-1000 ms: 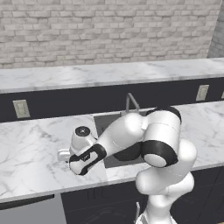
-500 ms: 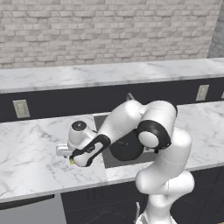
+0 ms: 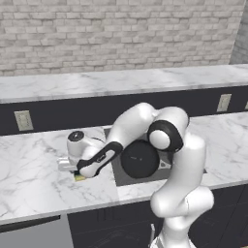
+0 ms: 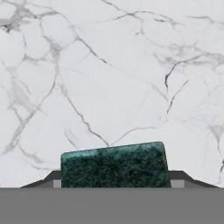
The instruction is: Pick the pan and sponge and place them into the sink. Then turn on the water.
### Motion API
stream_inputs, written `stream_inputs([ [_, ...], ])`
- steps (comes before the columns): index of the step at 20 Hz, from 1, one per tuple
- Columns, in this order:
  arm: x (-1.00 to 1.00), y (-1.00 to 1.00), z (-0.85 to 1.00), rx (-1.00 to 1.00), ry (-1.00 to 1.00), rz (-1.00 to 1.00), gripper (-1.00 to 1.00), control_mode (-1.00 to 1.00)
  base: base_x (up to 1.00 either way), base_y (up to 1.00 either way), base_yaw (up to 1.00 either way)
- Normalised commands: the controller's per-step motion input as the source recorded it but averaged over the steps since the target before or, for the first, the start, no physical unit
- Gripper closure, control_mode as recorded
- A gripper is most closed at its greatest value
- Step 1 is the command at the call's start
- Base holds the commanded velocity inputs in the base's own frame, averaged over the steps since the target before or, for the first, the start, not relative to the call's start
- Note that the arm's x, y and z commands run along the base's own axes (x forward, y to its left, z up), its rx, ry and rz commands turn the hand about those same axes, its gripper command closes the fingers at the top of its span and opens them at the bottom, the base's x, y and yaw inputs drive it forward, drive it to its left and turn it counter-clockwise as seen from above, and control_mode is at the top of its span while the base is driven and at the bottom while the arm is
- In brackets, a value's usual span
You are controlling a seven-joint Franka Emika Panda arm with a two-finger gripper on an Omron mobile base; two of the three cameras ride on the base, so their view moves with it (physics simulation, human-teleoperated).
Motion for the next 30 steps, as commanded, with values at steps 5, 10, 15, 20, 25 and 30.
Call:
stream_inputs([
  [5, 0.00, -0.01, 0.11, 0.00, -0.02, 0.00, 1.00, -1.00, 0.00, 0.00, 0.00],
  [10, -0.09, -0.33, 0.19, -0.03, -0.08, 0.00, 1.00, -1.00, 0.00, 0.00, 0.00],
  [15, 0.00, -0.73, 0.08, -0.01, -0.08, 0.00, 1.00, -1.00, 0.00, 0.00, 0.00],
  [20, 0.00, -0.72, 0.19, 0.01, -0.03, 0.01, 1.00, -1.00, 0.00, 0.00, 0.00],
  [25, -0.01, -0.69, 0.30, 0.07, 0.00, 0.08, 1.00, -1.00, 0.00, 0.00, 0.00],
  [30, -0.04, -0.70, 0.13, 0.05, 0.00, 0.08, 1.00, -1.00, 0.00, 0.00, 0.00],
])
